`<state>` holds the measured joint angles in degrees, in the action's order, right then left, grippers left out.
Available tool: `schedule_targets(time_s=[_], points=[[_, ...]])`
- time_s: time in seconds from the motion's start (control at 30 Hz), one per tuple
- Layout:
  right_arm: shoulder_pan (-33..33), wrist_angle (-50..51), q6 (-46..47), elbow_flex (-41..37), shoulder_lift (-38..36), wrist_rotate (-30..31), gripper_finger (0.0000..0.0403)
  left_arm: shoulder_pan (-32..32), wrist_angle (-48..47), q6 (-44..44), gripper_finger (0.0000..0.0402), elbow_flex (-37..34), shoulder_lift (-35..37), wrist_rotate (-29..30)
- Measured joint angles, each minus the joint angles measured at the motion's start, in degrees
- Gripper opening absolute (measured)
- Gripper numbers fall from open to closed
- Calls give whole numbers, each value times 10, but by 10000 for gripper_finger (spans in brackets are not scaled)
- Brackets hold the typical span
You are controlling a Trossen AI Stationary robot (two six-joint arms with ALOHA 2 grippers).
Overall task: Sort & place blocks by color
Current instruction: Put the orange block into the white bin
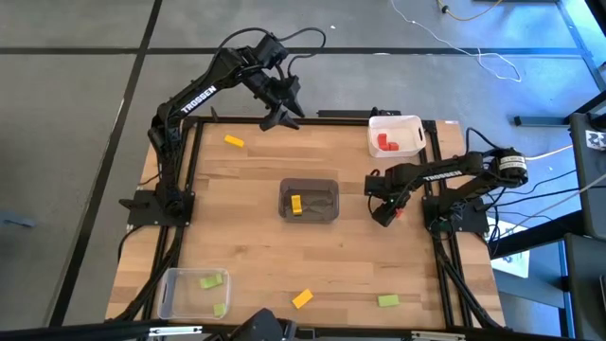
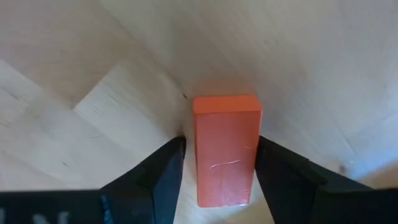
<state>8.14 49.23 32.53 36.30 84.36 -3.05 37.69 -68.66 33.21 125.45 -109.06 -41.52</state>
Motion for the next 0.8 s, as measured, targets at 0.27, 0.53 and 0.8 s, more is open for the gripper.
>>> schedule_targets(time_s=[0.27,0.53,0.8], points=[[-1,1,2,10,2,9,124,0,0,0,214,0,0,0],[1,-13,1,46,4,76,124,0,-6,0,214,0,0,0],[55,4,-47,116,3,70,124,0,-27,0,214,0,0,0]])
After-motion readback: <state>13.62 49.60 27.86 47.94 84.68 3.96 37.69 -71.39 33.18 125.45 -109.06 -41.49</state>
